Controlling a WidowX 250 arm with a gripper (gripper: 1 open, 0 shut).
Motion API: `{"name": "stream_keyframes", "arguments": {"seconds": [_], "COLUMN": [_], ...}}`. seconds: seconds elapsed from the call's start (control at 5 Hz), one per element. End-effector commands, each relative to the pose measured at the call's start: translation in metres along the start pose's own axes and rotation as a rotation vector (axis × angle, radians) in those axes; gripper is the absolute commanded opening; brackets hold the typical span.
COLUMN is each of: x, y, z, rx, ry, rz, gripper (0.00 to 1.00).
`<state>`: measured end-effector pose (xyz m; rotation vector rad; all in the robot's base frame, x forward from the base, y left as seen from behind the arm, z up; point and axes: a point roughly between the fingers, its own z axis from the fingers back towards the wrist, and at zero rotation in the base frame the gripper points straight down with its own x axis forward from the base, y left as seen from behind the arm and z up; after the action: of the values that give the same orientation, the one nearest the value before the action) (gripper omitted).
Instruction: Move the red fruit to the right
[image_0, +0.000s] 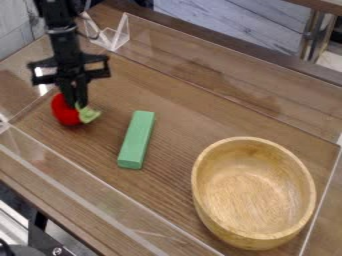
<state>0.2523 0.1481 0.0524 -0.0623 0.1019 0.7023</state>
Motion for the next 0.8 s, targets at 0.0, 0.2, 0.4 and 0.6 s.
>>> {"name": "stream_keyframes", "arguments": {"seconds": [0.0,0.2,0.4,0.6], "x": [0.007,-0.001,-0.009,-0.02], "y": [-0.033,-0.074,-0.102,-0.125], "z": [0.043,0.054,0.068,0.072], "rx": [-0.033,-0.047,-0.063,-0.064], "ry": [-0.079,-0.071,-0.054,-0.038], "rz": [-0.15,-0.288,-0.421,-0.557], "gripper": [0.0,0.0,0.0,0.0]}}
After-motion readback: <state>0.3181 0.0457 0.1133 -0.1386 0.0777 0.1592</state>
